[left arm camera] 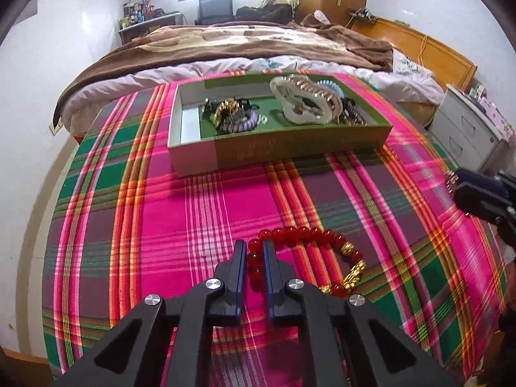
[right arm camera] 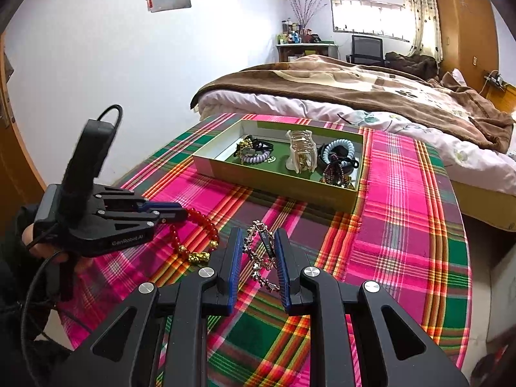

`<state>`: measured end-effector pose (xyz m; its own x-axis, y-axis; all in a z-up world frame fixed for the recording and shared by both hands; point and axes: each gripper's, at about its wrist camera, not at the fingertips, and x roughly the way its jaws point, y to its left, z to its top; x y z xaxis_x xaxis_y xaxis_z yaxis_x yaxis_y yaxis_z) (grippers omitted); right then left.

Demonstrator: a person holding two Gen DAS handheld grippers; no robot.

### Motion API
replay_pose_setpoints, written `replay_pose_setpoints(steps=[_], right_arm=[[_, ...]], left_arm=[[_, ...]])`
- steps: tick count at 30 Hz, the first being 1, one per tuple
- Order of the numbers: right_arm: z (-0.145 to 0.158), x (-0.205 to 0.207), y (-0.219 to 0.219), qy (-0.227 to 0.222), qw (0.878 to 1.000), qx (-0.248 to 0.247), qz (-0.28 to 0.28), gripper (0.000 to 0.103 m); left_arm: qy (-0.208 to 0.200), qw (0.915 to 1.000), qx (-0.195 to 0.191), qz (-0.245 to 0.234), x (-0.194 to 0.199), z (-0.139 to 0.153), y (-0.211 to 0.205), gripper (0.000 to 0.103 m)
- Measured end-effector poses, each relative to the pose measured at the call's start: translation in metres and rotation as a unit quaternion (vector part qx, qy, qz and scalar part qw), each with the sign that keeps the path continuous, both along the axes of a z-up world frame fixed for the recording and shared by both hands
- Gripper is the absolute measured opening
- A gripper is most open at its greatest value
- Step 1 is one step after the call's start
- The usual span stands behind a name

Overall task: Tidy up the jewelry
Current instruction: 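Grasp and lift the red bead bracelet with the left tool while the right holds the silver chain, then lower the red bracelet and silver chain into the box and open both tools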

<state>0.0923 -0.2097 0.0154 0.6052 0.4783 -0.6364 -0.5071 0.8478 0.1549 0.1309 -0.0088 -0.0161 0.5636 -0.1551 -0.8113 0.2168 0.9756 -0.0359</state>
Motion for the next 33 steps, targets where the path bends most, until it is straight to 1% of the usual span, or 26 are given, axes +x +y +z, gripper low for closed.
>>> replay_pose_setpoints(steps=[6, 14, 19, 24, 33], right_arm=[[0.005, 0.002, 0.001, -0.005, 1.0, 0.004, -0.001, 0.021], [0.016, 0.005, -0.001, -0.013, 1.0, 0.009, -0.002, 0.021], [0.025, 0.012, -0.001, -0.021, 1.0, 0.014, -0.003, 0.021], [0.037, 0.021, 0.002, -0.029, 0.999, 0.019, -0.003, 0.021], [0.054, 0.037, 0.01, -0.041, 0.999, 0.026, 0.001, 0.021]], left_arm=[[-0.022, 0.9996, -0.019, -0.007, -0.001, 0.022, 0.002, 0.01], [-0.06, 0.9979, -0.02, -0.014, -0.001, 0.056, 0.0, 0.01], [-0.072, 0.9971, -0.02, -0.018, 0.001, 0.071, -0.001, 0.01], [-0.083, 0.9962, -0.019, -0.019, 0.009, 0.089, 0.001, 0.01], [-0.101, 0.9943, -0.031, -0.011, 0.032, 0.12, 0.015, 0.01]])
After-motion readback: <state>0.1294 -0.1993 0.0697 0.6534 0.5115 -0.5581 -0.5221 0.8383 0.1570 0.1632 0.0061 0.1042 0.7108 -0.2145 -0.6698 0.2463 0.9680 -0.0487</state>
